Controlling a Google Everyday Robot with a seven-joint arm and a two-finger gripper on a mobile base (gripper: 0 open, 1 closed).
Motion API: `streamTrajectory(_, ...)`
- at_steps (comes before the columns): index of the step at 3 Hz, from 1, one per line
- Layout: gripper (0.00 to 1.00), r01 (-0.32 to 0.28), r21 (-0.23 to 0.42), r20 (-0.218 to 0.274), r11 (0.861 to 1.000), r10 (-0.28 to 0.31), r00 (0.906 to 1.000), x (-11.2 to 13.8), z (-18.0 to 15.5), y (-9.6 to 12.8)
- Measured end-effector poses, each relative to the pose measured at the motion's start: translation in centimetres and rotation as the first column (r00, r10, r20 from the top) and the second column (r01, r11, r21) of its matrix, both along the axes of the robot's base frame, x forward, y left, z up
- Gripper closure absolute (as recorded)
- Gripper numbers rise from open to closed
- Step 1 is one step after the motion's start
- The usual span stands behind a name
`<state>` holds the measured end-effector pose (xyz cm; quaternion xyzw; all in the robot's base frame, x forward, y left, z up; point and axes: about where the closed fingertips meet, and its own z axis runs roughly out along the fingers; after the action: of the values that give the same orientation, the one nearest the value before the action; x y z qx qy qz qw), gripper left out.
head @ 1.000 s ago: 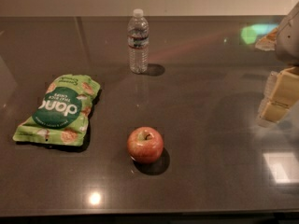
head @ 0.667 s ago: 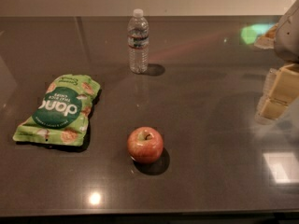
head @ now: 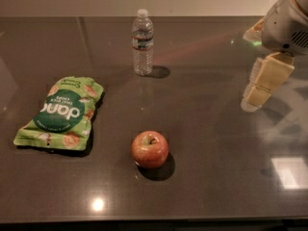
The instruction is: Knock water bottle over
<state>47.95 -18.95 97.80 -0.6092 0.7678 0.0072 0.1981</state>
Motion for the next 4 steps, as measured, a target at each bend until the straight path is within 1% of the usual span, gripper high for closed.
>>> streamTrajectory(1, 0.00, -0.004, 0.080, 0.031, 0.997, 0.001, 0.9995, 2.7, 0.0, 1.4)
streamTrajectory(2, 0.00, -0.022, 0.161, 0.070, 0.987, 0.010, 0.9975, 5.9, 0.3, 3.2)
streamTrajectory(3, 0.00, -0.040, 0.243, 0.093, 0.969, 0.017, 0.9955, 9.3, 0.5, 5.5)
streamTrajectory(4, 0.00, -0.066, 0.333, 0.101, 0.940, 0.035, 0.9943, 12.3, 0.2, 8.7)
